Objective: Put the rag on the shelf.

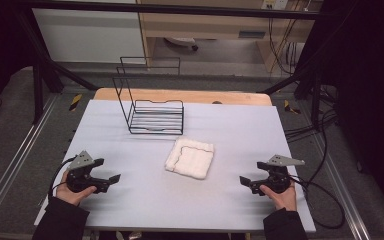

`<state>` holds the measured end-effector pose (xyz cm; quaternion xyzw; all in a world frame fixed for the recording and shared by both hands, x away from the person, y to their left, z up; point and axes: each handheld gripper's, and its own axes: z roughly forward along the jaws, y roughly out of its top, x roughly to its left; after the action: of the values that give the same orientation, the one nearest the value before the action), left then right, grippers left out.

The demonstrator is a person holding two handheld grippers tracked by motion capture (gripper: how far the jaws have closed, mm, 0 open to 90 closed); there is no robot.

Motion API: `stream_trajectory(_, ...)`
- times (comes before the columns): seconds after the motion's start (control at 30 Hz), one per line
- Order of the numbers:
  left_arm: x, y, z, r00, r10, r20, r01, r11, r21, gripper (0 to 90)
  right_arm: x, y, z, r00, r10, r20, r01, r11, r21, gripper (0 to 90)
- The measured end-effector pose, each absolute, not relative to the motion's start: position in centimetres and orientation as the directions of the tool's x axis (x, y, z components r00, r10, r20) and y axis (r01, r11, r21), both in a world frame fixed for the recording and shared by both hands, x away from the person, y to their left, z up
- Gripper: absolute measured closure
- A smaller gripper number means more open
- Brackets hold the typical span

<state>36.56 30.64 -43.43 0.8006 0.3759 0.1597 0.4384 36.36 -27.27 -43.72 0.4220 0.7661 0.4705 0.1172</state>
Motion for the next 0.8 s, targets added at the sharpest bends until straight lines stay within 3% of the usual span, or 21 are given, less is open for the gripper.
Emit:
stream_trajectory(0.37,36.3,30.6,-43.3,0.67,0.74,-0.058,0.453,-0.346,0.822,7.4,36.4,-26.5,-43.7,-0.623,0.757,0.196,0.544,0.24,0.804,1.3)
stream_trajectory(0.8,36.4,30.3,-43.5,0.662,0.747,-0.059,0.462,-0.344,0.818,7.5,36.9,-22.1,-43.3,-0.665,0.732,0.145,0.52,0.315,0.794,5.2)
